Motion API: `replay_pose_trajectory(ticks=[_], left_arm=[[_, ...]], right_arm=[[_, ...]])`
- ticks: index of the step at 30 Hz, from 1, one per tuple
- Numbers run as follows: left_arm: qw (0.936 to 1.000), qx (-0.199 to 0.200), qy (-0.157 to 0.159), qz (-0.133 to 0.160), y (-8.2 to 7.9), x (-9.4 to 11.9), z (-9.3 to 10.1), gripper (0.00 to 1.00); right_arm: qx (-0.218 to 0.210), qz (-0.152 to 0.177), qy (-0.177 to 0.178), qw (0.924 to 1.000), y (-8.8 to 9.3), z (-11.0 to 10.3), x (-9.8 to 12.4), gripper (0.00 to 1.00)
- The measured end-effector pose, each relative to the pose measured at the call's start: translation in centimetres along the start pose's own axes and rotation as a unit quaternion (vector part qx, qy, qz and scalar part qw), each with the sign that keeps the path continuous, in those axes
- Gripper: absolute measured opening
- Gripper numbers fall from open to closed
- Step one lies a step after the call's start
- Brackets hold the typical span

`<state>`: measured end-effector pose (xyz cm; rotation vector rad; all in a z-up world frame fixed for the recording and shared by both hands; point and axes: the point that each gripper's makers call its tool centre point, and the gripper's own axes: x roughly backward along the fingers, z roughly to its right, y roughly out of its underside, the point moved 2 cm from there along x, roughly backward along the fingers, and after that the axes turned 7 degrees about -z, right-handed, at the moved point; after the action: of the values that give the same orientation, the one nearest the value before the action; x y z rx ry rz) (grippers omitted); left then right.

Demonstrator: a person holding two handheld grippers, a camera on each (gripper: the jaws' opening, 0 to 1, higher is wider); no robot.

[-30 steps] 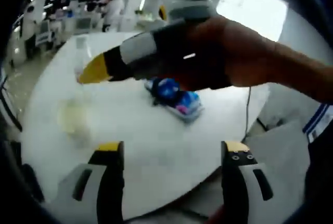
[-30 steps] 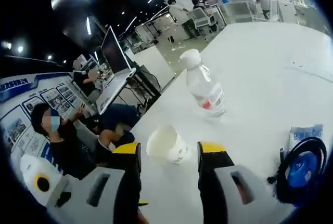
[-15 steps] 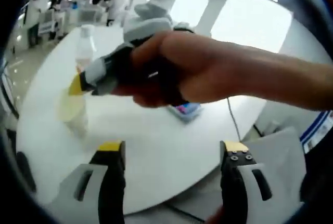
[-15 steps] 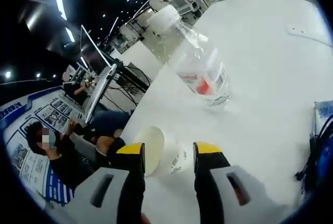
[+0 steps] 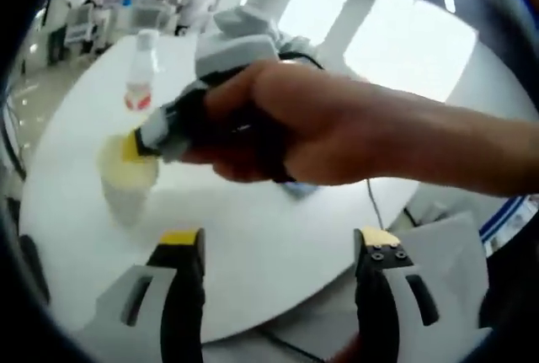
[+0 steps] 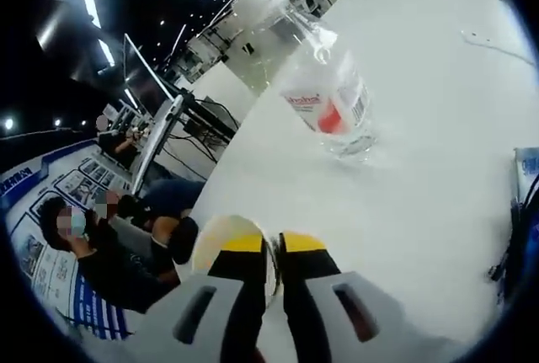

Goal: Arrange the tabletop items into an orderly group along one side of the table until the central work area is clear of visible clutter.

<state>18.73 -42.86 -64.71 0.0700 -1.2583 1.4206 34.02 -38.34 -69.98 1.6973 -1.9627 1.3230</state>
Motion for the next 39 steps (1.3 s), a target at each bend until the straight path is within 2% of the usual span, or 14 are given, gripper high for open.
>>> replay_pose_trajectory(ticks=[6,12,15,17,19,22,27,31,36,39], left_arm=[[0.9999,0.013,0.003,0.006,0.0,0.2,-0.2,0.67],[0.9998,0.016,0.002,0.009,-0.1,0.3,-0.2,0.66],[0.9999,0.015,-0.001,0.008,0.0,0.3,-0.2,0.66],[0.9998,0.016,-0.002,0.008,0.0,0.3,-0.3,0.66],[0.9998,0.015,-0.004,0.009,0.0,0.3,-0.3,0.66],[0.9998,0.016,-0.005,0.010,0.0,0.4,-0.3,0.66],[0.9997,0.020,-0.008,0.014,-0.1,0.5,-0.5,0.65],[0.9996,0.023,-0.010,0.015,-0.1,0.5,-0.6,0.65],[0.9995,0.026,-0.013,0.016,-0.2,0.5,-0.8,0.65],[0.9994,0.028,-0.015,0.015,-0.1,0.6,-0.9,0.65]], right_arm=[[-0.015,0.017,0.031,0.9993,-0.4,1.9,1.3,0.01],[-0.017,0.026,0.035,0.9989,-0.7,2.1,2.0,0.01],[-0.014,0.054,0.048,0.9973,-1.8,2.6,3.2,0.01],[-0.023,0.084,0.063,0.9942,-2.8,3.4,4.2,0.01],[-0.045,0.098,0.083,0.9907,-3.2,4.6,5.0,0.01],[-0.081,0.130,0.113,0.9818,-3.9,6.8,6.5,0.01],[-0.092,0.147,0.139,0.9750,-4.8,9.1,8.0,0.01],[-0.097,0.151,0.140,0.9736,-5.8,9.7,8.1,0.01],[-0.082,0.154,0.147,0.9735,-7.7,9.6,7.7,0.01],[-0.089,0.162,0.147,0.9717,-8.1,9.5,7.5,0.01]])
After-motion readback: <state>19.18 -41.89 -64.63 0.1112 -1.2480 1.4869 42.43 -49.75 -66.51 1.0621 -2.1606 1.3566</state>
